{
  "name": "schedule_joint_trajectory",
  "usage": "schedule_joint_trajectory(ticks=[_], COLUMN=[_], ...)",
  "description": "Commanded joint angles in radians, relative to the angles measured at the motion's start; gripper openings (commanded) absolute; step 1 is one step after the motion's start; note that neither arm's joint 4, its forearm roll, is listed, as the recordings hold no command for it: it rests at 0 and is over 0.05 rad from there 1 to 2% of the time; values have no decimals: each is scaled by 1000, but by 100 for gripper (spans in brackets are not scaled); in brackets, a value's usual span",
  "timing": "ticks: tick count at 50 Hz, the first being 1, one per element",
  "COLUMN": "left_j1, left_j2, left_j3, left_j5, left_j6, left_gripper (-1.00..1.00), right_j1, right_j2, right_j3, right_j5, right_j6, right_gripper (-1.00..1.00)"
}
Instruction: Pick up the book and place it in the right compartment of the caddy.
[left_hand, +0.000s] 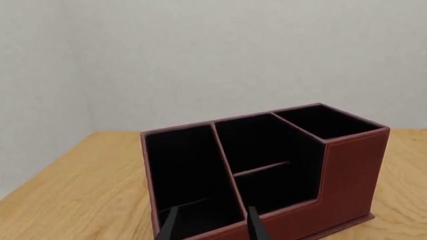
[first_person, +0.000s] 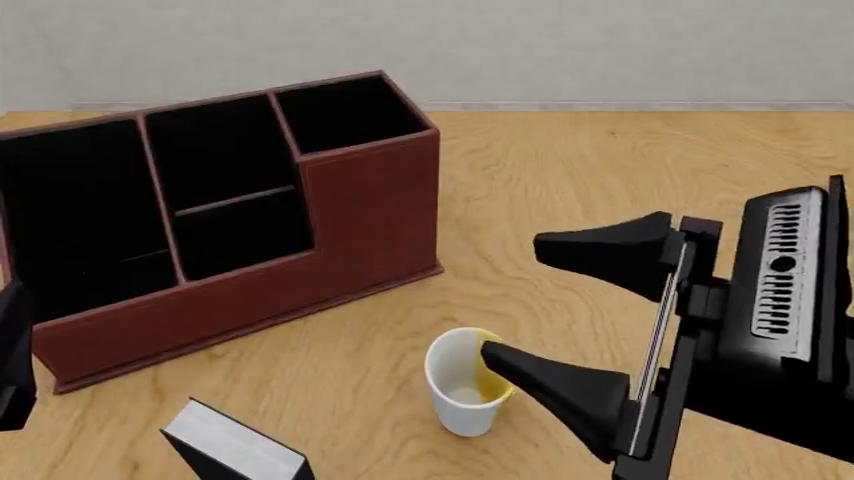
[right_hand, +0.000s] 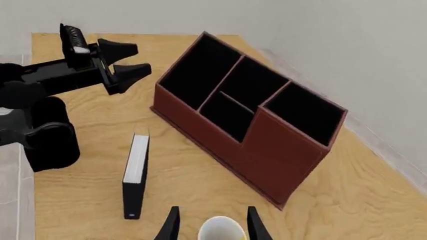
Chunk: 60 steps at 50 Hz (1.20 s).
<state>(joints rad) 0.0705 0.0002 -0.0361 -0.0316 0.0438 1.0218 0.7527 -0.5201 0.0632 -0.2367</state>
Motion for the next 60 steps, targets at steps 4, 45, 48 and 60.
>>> schedule_joint_trajectory(ticks=[4, 45, 48, 60], left_j1=[0, 17, 17, 22], left_j2=[0, 0, 0, 0], left_j3=[-2, 19, 20, 32], left_j5=[-1, -18, -19, -21], left_j6=[-5, -14, -15, -14], left_gripper=[100, 100, 100, 100], right_j1=[132, 358, 354, 328], right_j2=[208, 606, 616, 676], right_j3=[-63, -285, -285, -265], right_j5=[-66, -90, -95, -136], right_j6=[10, 135, 132, 150], right_gripper=[100, 100, 100, 100])
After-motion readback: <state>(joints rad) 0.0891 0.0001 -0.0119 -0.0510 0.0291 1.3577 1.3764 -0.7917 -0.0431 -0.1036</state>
